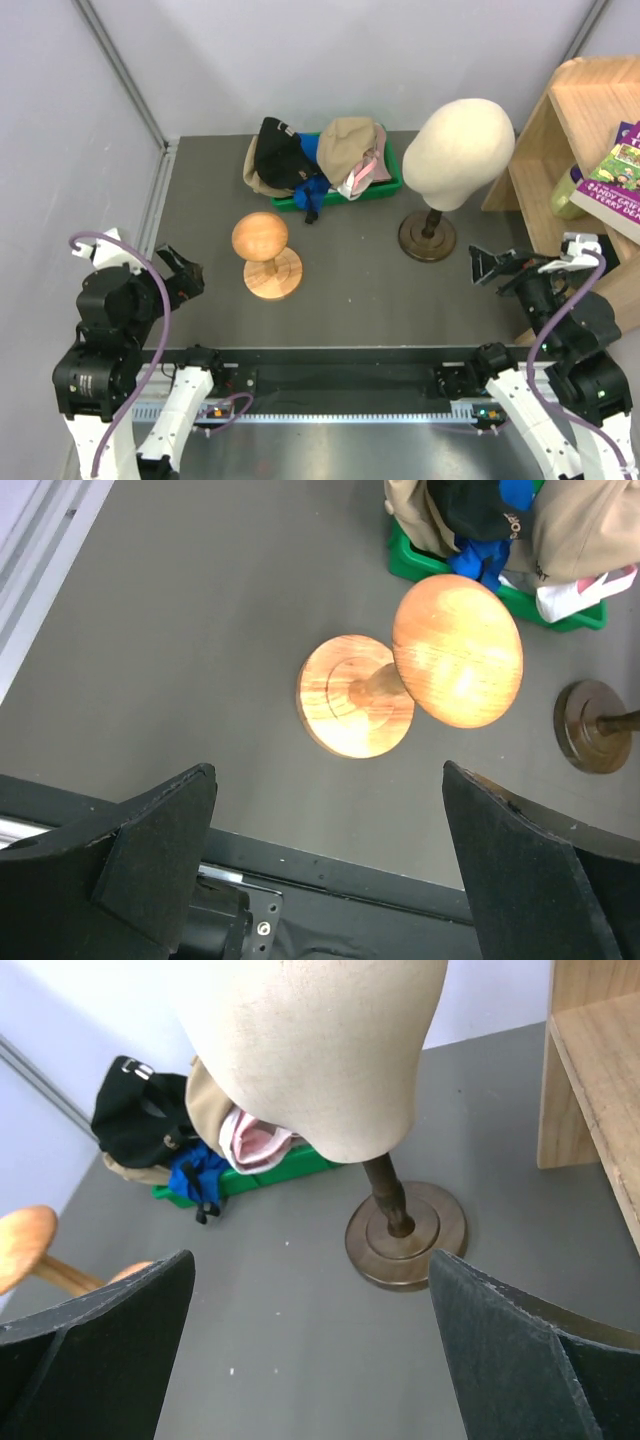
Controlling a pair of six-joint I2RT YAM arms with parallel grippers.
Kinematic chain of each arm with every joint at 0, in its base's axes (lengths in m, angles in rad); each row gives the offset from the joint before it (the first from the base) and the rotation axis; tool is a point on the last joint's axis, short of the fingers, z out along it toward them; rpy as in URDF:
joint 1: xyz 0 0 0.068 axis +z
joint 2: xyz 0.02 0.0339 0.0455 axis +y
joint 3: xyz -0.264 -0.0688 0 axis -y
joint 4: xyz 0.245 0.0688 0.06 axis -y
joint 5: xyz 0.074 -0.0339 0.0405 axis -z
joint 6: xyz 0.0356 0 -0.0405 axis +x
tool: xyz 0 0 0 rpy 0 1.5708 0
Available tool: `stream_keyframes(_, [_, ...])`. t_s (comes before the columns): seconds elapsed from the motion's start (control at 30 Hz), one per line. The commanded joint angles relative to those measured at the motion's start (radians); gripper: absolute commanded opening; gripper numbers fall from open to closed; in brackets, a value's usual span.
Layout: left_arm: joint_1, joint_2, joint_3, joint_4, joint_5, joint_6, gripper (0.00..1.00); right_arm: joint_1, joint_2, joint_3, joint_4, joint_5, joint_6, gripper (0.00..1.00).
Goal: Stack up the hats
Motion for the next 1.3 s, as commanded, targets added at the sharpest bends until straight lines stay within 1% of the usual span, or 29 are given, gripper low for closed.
stream_keyframes(0.0, [0.001, -0.034, -0.025, 0.099, 0.081, 0.066, 0.99, 0.008, -0.036, -0.009, -0.005, 0.018, 0.055, 1.0])
stream_keyframes(0.07, [0.001, -0.052, -0.055, 0.176, 0.175, 0.106, 0.99, 0.008, -0.03, -0.021, -0.005, 0.03, 0.047, 1.0])
stream_keyframes(0.1, [0.001, -0.067, -0.088, 0.261, 0.196, 0.114, 0.99, 0.008, -0.025, -0.025, -0.005, 0.032, 0.042, 1.0])
stream_keyframes(0.17, [0.001, -0.066, -0.112, 0.329, 0.165, 0.137, 0.99, 0.008, -0.013, -0.026, -0.008, 0.047, 0.035, 1.0])
stream_keyframes(0.27, [0.001, 0.01, -0.132, 0.438, 0.126, 0.218, 0.96, 0.008, 0.001, -0.041, -0.001, 0.081, 0.035, 1.0])
stream_keyframes(0.3, [0.003, 0.093, -0.125, 0.455, 0.126, 0.233, 0.94, 0.008, 0.002, -0.049, 0.004, 0.09, 0.042, 1.0])
stream_keyframes(0.33, [0.003, 0.142, -0.116, 0.484, 0.143, 0.252, 0.89, 0.008, 0.004, -0.057, 0.009, 0.099, 0.047, 1.0])
stream_keyframes(0.37, [0.001, 0.191, -0.108, 0.507, 0.151, 0.255, 0.87, 0.008, 0.008, -0.074, 0.019, 0.118, 0.053, 1.0])
stream_keyframes(0.4, [-0.005, 0.274, -0.099, 0.541, 0.152, 0.252, 0.86, 0.008, 0.011, -0.084, 0.028, 0.127, 0.062, 1.0])
stream_keyframes(0.43, [-0.006, 0.308, -0.099, 0.582, 0.151, 0.234, 0.86, 0.008, 0.016, -0.092, 0.038, 0.136, 0.067, 1.0])
stream_keyframes(0.47, [-0.008, 0.34, -0.099, 0.689, 0.148, 0.23, 0.86, 0.008, 0.024, -0.115, 0.051, 0.15, 0.07, 1.0])
stream_keyframes(0.53, [-0.011, 0.446, -0.089, 0.786, 0.152, 0.224, 0.86, 0.008, 0.039, -0.135, 0.09, 0.167, 0.09, 1.0])
stream_keyframes(0.57, [-0.012, 0.489, -0.08, 0.87, 0.158, 0.224, 0.87, 0.008, 0.065, -0.15, 0.102, 0.177, 0.096, 1.0])
stream_keyframes(0.6, [-0.017, 0.59, -0.044, 0.892, 0.17, 0.223, 0.87, 0.008, 0.08, -0.156, 0.132, 0.182, 0.11, 1.0])
stream_keyframes(0.67, [-0.029, 0.702, 0.013, 0.914, 0.192, 0.224, 0.87, 0.008, 0.138, -0.175, 0.171, 0.181, 0.122, 1.0])
stream_keyframes(0.7, [-0.04, 0.807, 0.07, 0.921, 0.203, 0.224, 0.87, 0.008, 0.16, -0.178, 0.192, 0.181, 0.13, 1.0])
stream_keyframes(0.77, [-0.049, 0.9, 0.119, 0.931, 0.207, 0.215, 0.87, 0.01, 0.232, -0.181, 0.252, 0.174, 0.133, 1.0])
stream_keyframes(0.8, [-0.051, 0.972, 0.156, 0.947, 0.212, 0.207, 0.87, 0.008, 0.252, -0.18, 0.272, 0.171, 0.136, 1.0])
stream_keyframes(0.97, [-0.052, 1.135, 0.242, 0.968, 0.188, 0.175, 0.86, 0.008, 0.369, -0.172, 0.381, 0.161, 0.145, 1.0])
stream_keyframes(1.07, [-0.052, 1.192, 0.253, 0.986, 0.22, 0.163, 0.86, 0.008, 0.416, -0.169, 0.426, 0.148, 0.147, 1.0])
stream_keyframes(1.27, [-0.055, 1.256, 0.248, 1.069, 0.275, 0.131, 0.83, 0.008, 0.516, -0.121, 0.443, 0.107, 0.13, 1.0])
